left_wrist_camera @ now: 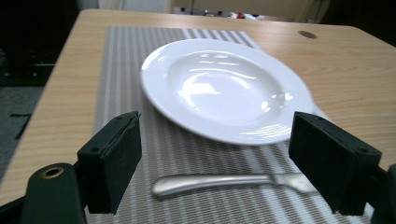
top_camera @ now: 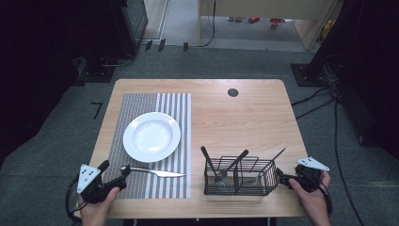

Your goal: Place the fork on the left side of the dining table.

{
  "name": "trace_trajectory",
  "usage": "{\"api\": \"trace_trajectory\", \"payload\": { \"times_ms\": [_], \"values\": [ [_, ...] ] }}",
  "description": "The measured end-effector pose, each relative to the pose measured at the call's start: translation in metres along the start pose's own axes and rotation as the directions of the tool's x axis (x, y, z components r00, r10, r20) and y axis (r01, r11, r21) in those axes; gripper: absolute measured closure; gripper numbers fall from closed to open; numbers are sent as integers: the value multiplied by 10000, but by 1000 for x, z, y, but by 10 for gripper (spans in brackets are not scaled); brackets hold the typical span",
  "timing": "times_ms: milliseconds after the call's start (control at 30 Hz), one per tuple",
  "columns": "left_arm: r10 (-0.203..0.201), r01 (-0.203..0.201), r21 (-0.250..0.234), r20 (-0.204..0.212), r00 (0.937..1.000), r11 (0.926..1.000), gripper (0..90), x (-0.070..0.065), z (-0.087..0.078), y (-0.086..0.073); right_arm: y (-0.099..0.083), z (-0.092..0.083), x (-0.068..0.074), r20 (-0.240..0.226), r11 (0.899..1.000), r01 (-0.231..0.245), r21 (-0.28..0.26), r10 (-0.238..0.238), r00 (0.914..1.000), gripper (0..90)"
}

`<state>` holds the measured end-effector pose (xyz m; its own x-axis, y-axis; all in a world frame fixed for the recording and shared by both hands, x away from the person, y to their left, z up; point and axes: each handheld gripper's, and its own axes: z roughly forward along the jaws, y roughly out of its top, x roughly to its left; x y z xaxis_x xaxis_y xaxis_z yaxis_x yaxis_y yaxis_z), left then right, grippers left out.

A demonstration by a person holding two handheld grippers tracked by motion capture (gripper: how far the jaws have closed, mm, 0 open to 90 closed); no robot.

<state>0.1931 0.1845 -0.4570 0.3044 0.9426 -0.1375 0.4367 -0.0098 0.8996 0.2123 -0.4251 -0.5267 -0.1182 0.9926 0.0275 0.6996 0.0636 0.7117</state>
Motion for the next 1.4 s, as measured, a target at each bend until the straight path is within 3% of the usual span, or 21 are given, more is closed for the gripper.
{"api": "trace_trajectory", "payload": {
  "times_ms": [400, 733, 1167, 1400],
  "values": [
    [476, -470, -84, 1020, 9936, 9989, 178, -48, 14, 20, 0, 0, 0, 2, 10000, -3, 2, 3, 10000, 12],
    [691, -668, -186, 1877, 9798, 9976, 212, -82, 26, 34, 0, 0, 0, 1, 10000, 0, 1, 0, 10000, 12],
    [888, -840, -290, 3154, 9448, 9960, 235, -123, 40, 50, 0, 0, 0, 0, 10000, 12, -3, -12, 10000, 12],
    [709, -686, -193, 3667, 9276, 9975, 248, -139, 47, 56, 0, 0, 0, -1, 10000, -2, -1, 2, 10000, 12]
  ]
}}
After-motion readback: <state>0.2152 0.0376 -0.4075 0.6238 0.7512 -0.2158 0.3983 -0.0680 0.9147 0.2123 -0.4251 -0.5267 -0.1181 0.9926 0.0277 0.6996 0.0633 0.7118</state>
